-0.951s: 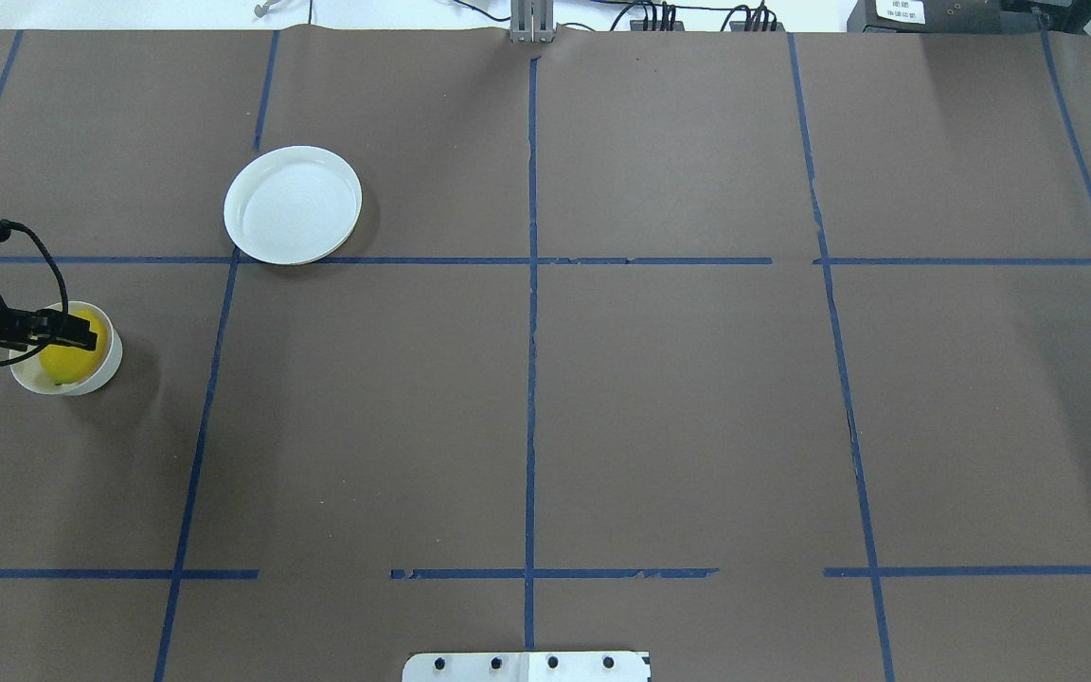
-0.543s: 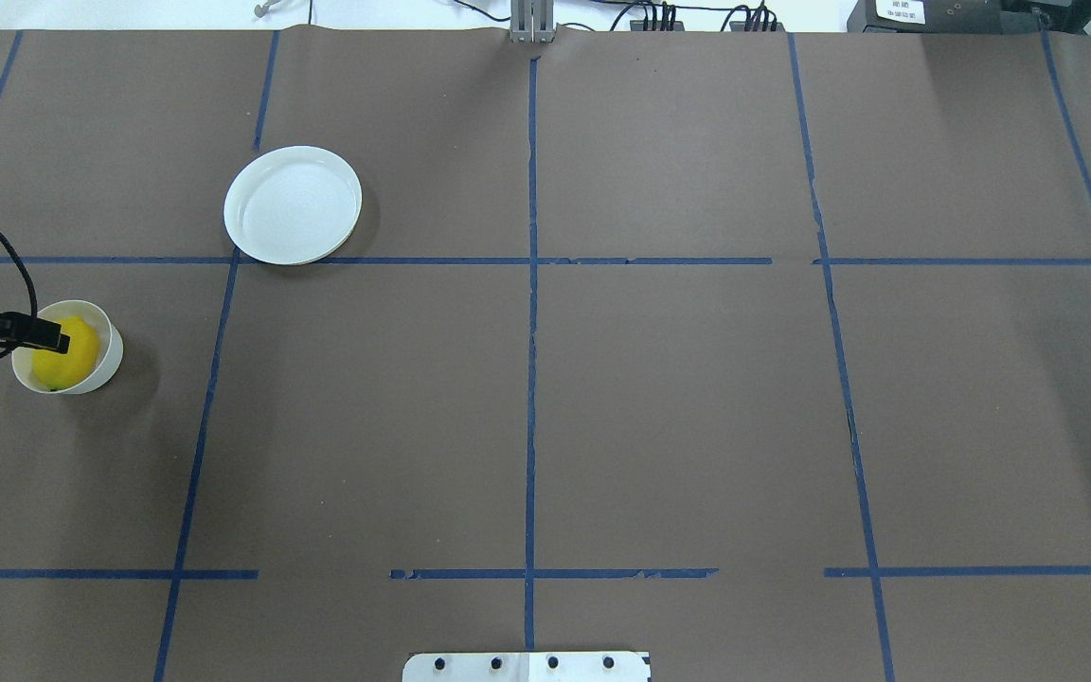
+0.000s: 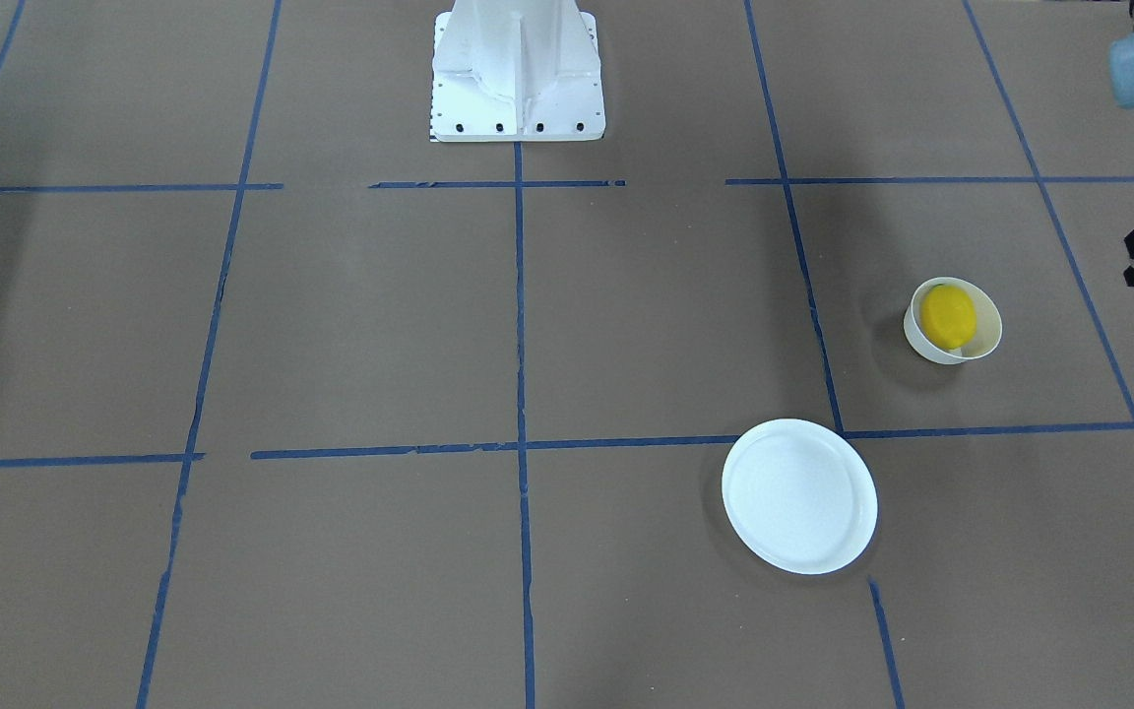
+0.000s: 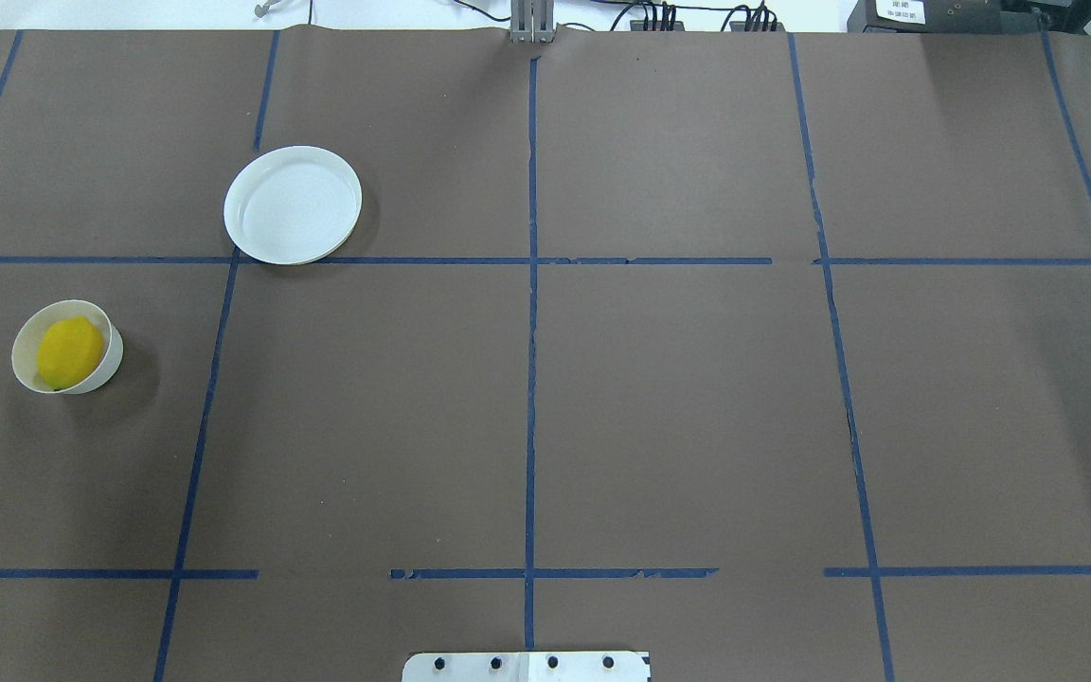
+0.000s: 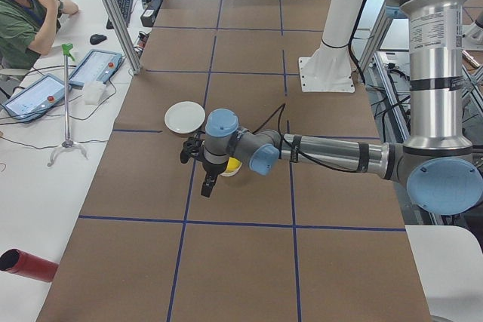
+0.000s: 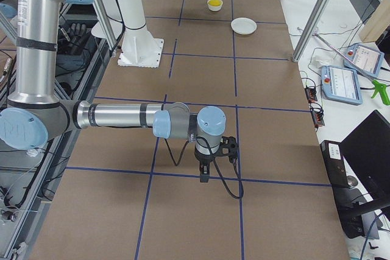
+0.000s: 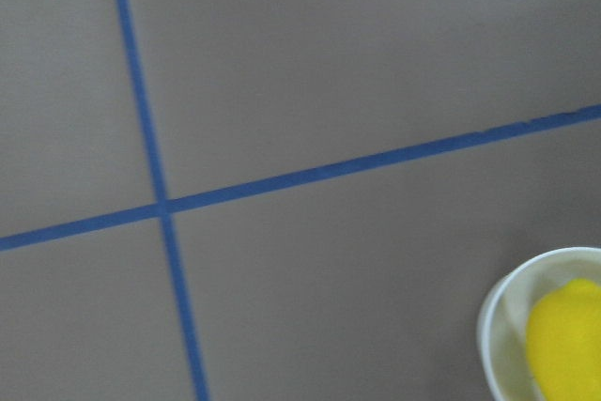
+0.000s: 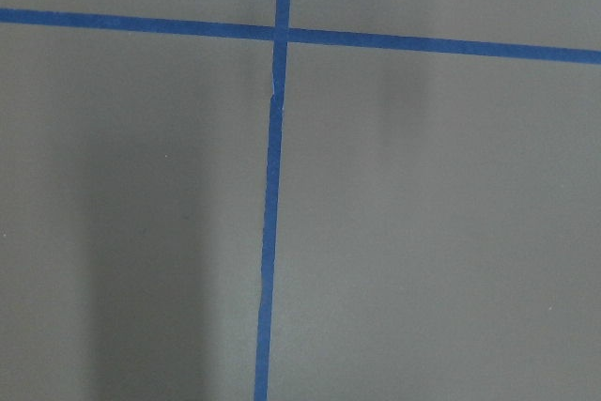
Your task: Move lemon from plate to bowl
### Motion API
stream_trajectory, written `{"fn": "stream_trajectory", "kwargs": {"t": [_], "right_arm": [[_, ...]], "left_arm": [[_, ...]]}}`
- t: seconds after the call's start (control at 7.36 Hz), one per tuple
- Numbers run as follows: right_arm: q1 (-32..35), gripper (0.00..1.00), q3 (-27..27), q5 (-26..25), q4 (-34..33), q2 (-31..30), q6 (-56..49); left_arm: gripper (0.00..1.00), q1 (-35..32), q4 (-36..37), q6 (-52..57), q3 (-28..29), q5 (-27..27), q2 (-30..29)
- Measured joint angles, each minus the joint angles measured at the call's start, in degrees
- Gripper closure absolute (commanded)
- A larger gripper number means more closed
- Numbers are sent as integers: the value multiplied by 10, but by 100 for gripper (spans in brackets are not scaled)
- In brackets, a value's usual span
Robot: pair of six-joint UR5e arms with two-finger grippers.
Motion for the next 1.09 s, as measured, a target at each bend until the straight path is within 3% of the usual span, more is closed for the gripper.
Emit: {"fn": "stream_trajectory", "kwargs": {"t": [0.41,0.68,1.09], "right_arm": [[0,0,0,0,0,0,0],[0,0,0,0,0,0,0],[0,0,0,0,0,0,0]], "left_arm": [[0,-112,108,90,6,-40,16],[0,-130,139,144,2,-78,33],[0,-155,172,203,-1,-88,40]]}}
